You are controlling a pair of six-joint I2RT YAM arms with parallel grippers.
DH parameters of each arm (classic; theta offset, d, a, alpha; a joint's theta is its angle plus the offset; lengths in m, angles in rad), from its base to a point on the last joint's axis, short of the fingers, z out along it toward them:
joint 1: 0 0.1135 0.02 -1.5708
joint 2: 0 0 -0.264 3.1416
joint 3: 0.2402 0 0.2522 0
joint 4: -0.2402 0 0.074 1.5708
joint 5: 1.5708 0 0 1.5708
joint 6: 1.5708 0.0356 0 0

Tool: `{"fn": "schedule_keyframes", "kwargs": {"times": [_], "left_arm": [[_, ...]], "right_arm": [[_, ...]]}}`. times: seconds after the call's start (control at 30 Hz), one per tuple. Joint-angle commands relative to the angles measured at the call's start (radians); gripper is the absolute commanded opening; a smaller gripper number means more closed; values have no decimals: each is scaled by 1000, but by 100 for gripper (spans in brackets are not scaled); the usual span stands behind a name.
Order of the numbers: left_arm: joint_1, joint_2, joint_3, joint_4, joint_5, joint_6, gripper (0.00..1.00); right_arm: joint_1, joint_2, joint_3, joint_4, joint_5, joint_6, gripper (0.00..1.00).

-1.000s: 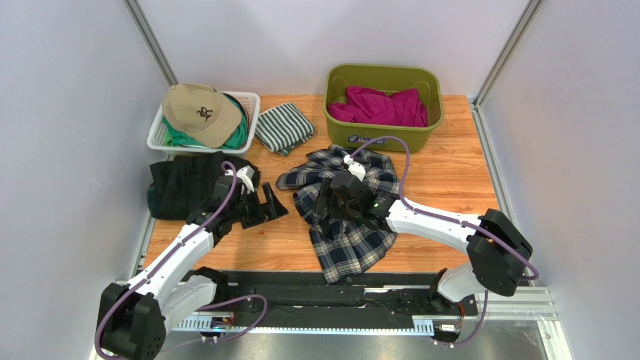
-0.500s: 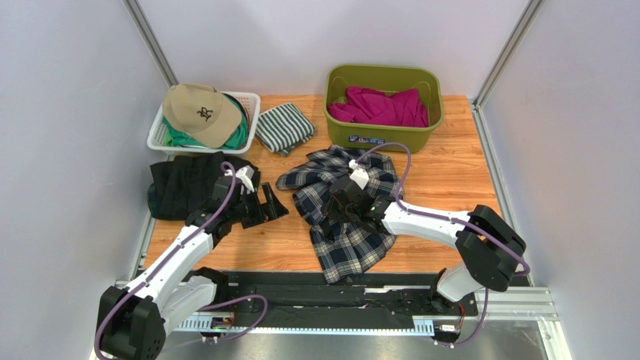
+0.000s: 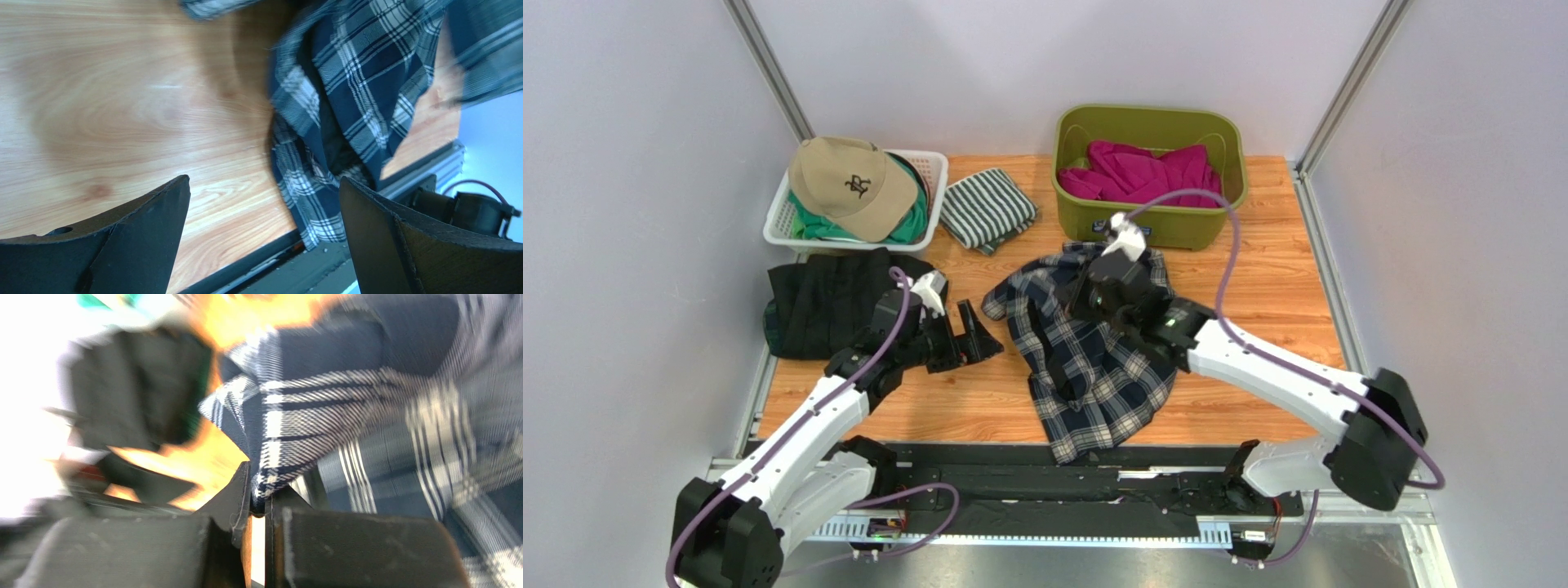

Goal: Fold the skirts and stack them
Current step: Flatten out the skirt at the center of the board.

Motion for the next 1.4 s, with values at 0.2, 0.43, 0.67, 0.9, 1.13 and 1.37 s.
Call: {"fn": "schedule_keyframes", "kwargs": {"times": [0.2, 0.43, 0.67, 0.9, 1.13, 1.37], "left_arm": [[-311, 143, 146, 102, -184, -152, 99], [-552, 194, 282, 5, -465, -189, 99], [-585, 141, 224, -30, -527, -247, 99], [-588, 118, 144, 218, -354, 13, 99], [-591, 184, 167, 320, -326, 118, 99], [-589, 339, 257, 249, -588, 182, 99]], "right_arm": [[-41, -211, 342, -36, 108, -300, 0], [-43, -180, 483, -44, 166, -381, 0], [-48, -177, 537, -49, 219, -432, 0], [-57, -191, 546, -78, 206, -440, 0], [-60, -189, 539, -95, 166, -437, 0], [-64, -209, 550, -113, 112, -434, 0]]}}
